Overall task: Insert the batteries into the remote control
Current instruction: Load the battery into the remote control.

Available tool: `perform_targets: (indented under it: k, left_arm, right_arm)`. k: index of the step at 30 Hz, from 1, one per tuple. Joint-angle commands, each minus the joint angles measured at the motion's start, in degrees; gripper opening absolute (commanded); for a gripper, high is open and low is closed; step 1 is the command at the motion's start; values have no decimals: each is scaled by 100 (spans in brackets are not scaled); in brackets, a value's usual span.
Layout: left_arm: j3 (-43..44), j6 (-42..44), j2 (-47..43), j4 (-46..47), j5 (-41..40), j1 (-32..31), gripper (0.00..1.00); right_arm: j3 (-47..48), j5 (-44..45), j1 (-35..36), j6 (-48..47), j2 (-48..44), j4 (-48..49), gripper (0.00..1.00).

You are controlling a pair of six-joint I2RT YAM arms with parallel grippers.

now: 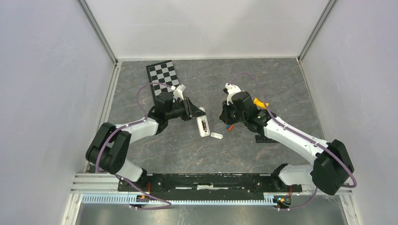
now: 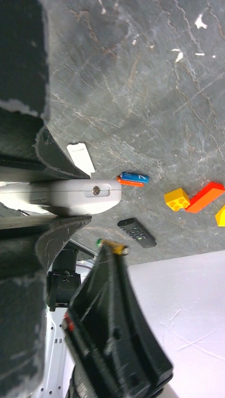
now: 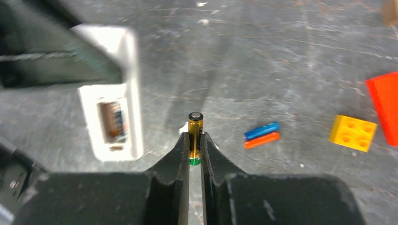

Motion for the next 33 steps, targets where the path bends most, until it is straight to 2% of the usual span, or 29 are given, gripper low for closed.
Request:
perform_targets:
  k: [1,6,16,28,33]
  left_arm:
    - [218,-359,324,1322,393,-17,2]
    - [180,-882,571,2069,597,-17,2]
    - [143,-1553,660,2488,788,-17,2]
    - [5,-2318,840,3431,916,-24,2]
    - [-59,-2480,795,3567,852,-18,2]
  right_arm:
    - [154,-1094,271,-486,-422,269,0]
    - [314,-1202,582,-399,-345,295,0]
    - [442,-749,788,-298,-148,233,0]
    - [375,-345,815,-48,-118,367,0]
    - [316,-284,815,181,-72,440,5]
